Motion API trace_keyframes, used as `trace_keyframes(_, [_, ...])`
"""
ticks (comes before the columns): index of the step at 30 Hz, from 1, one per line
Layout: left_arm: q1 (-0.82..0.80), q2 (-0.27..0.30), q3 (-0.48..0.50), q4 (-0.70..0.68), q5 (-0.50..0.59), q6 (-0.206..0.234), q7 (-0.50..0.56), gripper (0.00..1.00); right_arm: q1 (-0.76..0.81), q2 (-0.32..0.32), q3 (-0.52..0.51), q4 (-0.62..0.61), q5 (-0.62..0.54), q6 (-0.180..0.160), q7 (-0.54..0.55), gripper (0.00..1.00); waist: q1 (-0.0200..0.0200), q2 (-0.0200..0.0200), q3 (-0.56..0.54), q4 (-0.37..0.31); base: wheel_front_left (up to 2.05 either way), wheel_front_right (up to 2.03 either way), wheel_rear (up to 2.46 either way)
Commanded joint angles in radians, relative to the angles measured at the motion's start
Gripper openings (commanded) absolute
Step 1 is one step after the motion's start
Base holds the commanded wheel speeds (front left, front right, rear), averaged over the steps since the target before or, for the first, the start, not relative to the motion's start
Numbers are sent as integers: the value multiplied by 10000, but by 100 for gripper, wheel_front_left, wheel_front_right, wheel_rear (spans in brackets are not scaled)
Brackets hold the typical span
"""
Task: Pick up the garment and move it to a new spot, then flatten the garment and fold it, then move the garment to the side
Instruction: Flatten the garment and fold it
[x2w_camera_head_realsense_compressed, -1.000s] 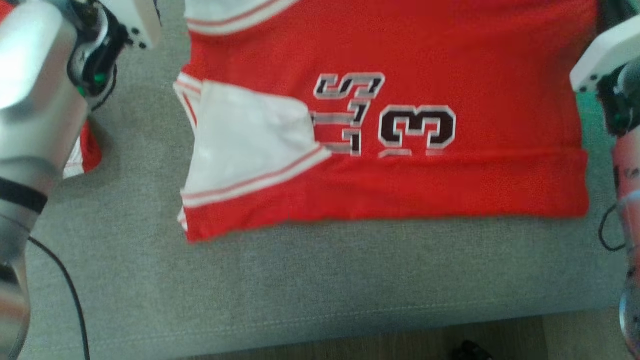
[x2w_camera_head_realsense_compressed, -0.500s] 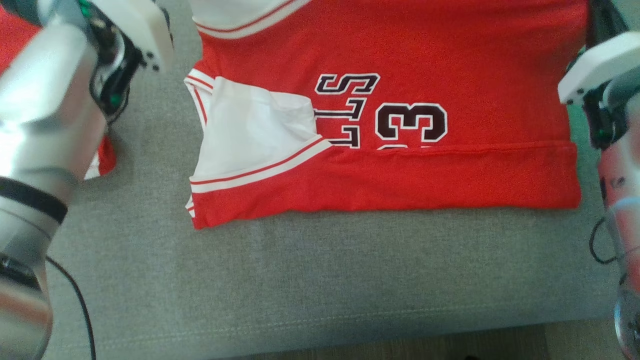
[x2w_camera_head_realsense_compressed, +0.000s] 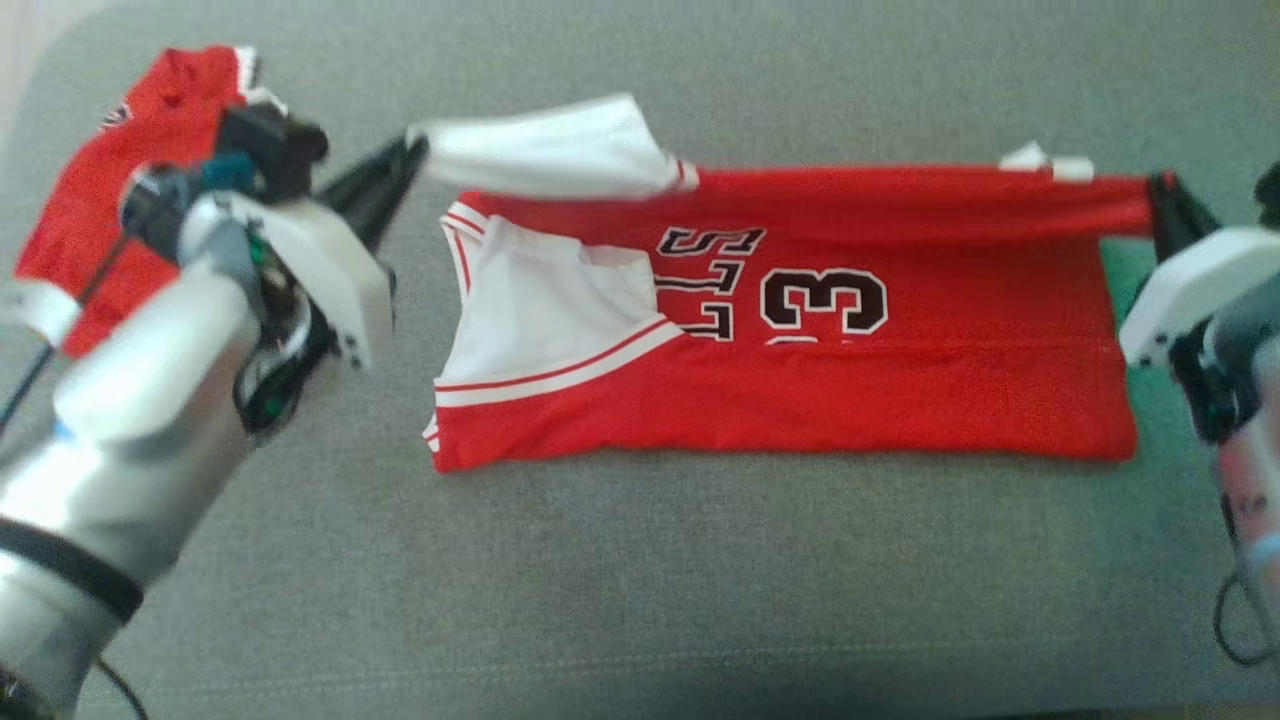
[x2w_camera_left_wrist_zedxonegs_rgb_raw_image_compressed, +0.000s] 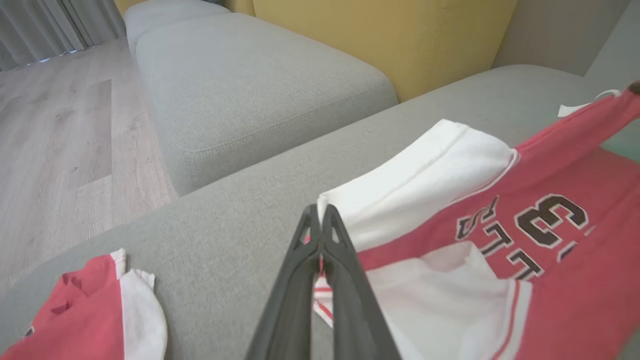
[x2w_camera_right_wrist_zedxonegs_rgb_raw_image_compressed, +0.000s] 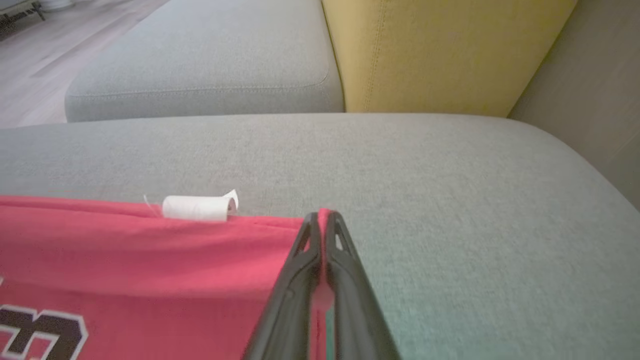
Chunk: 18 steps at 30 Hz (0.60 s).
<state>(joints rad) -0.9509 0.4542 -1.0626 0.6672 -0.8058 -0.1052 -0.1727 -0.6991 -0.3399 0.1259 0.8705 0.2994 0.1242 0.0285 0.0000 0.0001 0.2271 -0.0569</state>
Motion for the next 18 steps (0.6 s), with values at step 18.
trace_keyframes(18, [2225, 2071, -450, -3945, -206, 1543, 1231, 0, 3172, -1415, 276, -3900, 1620, 65, 3777, 0, 0, -1, -973, 241, 0, 0, 0])
